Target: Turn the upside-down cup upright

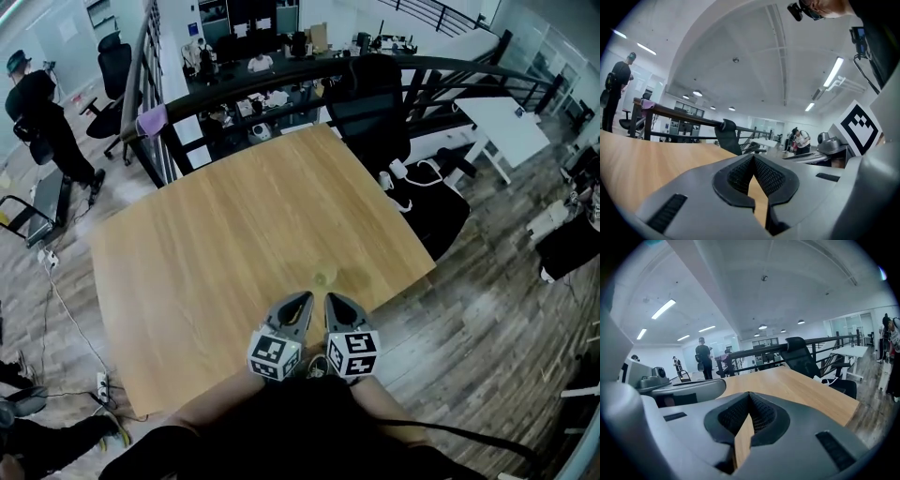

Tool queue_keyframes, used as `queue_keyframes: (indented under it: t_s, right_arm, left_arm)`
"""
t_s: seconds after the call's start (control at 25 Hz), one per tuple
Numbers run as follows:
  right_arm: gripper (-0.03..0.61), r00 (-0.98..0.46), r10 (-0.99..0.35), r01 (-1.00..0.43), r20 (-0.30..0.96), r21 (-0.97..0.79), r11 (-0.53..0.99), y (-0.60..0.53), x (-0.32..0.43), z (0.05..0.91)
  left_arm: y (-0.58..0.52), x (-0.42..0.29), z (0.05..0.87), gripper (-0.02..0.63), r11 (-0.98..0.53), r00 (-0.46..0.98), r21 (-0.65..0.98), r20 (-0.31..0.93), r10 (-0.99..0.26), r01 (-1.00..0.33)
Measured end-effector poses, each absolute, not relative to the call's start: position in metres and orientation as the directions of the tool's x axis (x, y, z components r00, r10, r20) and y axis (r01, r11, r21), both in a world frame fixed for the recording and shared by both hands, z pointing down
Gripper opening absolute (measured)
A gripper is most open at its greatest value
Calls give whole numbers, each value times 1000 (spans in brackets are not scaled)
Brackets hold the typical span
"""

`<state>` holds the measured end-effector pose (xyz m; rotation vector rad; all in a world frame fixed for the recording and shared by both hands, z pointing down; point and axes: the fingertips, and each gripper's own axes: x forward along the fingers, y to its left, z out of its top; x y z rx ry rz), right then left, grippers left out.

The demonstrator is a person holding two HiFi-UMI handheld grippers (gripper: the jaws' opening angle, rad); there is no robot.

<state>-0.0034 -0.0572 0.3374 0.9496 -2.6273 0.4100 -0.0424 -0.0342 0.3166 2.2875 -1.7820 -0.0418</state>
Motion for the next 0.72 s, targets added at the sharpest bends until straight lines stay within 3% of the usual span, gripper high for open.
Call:
queue_keyframes:
  t_s: [0.72]
  right_arm:
    - [12, -779, -530, -592, 335, -116, 797, -55, 13, 273]
  left_arm:
    - [-29, -24, 266, 8, -190, 213, 158, 145, -966, -969]
